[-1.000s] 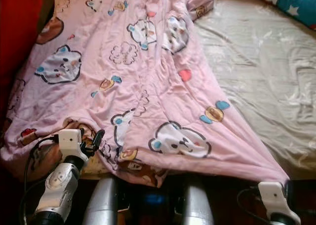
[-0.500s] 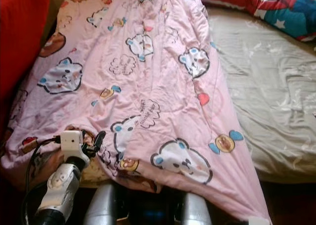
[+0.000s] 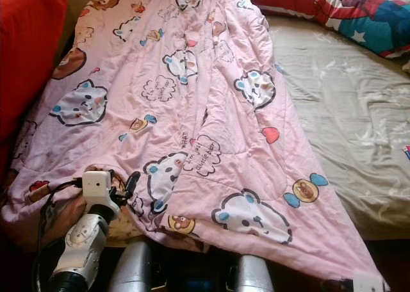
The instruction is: Clean up the room
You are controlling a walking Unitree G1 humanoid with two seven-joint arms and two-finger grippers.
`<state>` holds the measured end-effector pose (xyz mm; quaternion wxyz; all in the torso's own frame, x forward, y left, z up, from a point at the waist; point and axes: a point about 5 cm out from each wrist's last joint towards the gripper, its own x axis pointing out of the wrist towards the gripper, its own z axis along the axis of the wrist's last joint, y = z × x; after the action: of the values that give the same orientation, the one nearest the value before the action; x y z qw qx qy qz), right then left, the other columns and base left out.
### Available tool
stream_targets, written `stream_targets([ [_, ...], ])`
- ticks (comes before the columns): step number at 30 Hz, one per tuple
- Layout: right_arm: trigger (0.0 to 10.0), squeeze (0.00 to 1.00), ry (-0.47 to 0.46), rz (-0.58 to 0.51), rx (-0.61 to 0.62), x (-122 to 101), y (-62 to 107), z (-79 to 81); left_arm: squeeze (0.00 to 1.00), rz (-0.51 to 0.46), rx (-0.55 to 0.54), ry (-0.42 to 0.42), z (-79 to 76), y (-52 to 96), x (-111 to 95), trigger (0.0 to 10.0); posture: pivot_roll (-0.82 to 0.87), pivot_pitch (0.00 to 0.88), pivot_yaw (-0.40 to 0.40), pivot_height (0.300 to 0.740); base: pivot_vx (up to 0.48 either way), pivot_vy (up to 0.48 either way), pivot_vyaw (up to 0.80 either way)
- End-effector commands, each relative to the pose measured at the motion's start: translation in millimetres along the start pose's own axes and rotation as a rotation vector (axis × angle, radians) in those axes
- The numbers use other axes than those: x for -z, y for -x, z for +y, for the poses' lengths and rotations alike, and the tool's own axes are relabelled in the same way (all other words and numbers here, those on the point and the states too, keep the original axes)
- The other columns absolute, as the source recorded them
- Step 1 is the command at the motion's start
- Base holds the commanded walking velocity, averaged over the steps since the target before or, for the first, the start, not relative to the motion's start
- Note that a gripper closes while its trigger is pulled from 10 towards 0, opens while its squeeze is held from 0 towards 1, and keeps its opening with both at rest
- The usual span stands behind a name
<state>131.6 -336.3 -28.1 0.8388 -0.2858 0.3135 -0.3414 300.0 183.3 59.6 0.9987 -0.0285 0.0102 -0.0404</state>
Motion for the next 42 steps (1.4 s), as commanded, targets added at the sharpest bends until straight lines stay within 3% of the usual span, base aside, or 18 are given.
stream_targets([
  [1, 10.0, 0.0, 0.065, 0.056, 0.037, 11.7, -4.3, -13.8, 0.0, 0.017, -0.004, -0.016, 3.1, 6.2, 5.9, 10.0, 0.05, 0.234, 0.005, 0.622, 0.0, 0.0, 0.0],
  [7, 10.0, 0.0, 0.089, 0.122, 0.09, 28.4, -5.8, -31.4, 0.0, 0.025, 0.001, -0.021, 4.0, 8.9, 7.8, 10.0, 0.05, 0.246, 0.006, 0.622, 0.0, 0.0, 0.0],
  [14, 10.0, 0.0, 0.087, 0.267, 0.044, 57.5, 12.5, -18.1, 0.0, 0.035, 0.01, -0.019, 2.4, 10.6, 10.0, 10.0, 0.05, 0.254, 0.007, 0.622, 0.0, 0.0, 0.0],
  [19, 10.0, 0.0, 0.035, 0.219, 0.053, 46.2, 7.6, -15.7, 0.0, 0.035, 0.008, -0.022, 2.8, 11.0, 9.9, 10.0, 0.06, 0.254, 0.008, 0.622, 0.0, 0.0, 0.0],
  [23, 10.0, 0.0, -0.018, 0.116, 0.104, 22.6, -4.5, -20.4, 0.0, 0.034, 0.012, -0.022, 1.8, 11.3, 9.7, 10.0, 0.06, 0.256, 0.009, 0.622, 0.0, 0.0, 0.0],
  [27, 10.0, 0.0, -0.038, 0.104, 0.228, 11.0, -17.7, -42.7, 0.0, 0.034, 0.015, -0.022, 0.9, 11.3, 9.8, 10.0, 0.06, 0.259, 0.011, 0.622, 0.0, 0.0, 0.0],
  [29, 10.0, 0.0, -0.041, 0.104, 0.237, 10.6, -18.7, -44.8, 0.0, 0.034, 0.016, -0.022, 0.8, 11.3, 9.8, 10.0, 0.06, 0.259, 0.011, 0.622, 0.0, 0.0, 0.0],
  [30, 10.0, 0.0, -0.016, 0.1, 0.321, 8.1, -25.1, -65.0, 0.0, 0.035, 0.016, -0.023, 1.1, 11.4, 9.7, 10.0, 0.06, 0.259, 0.015, 0.622, 0.0, 0.0, 0.0],
  [34, 10.0, 0.0, -0.009, 0.105, 0.37, 8.3, -28.4, -79.4, 0.0, 0.034, 0.017, -0.023, 1.0, 11.4, 9.5, 10.0, 0.06, 0.259, 0.015, 0.622, 0.0, 0.0, 0.0],
  [35, 10.0, 0.0, -0.008, 0.112, 0.403, 9.5, -30.1, -90.2, 0.0, 0.034, 0.017, -0.023, 1.2, 11.5, 9.4, 10.0, 0.06, 0.263, 0.015, 0.622, 0.0, 0.0, 0.0],
  [42, 10.0, 0.0, 0.017, 0.158, 0.454, 20.2, -28.3, -106.1, 0.0, 0.039, 0.021, -0.024, 0.4, 12.4, 10.2, 10.0, 0.06, 0.267, 0.018, 0.622, 0.0, 0.0, 0.0],
])
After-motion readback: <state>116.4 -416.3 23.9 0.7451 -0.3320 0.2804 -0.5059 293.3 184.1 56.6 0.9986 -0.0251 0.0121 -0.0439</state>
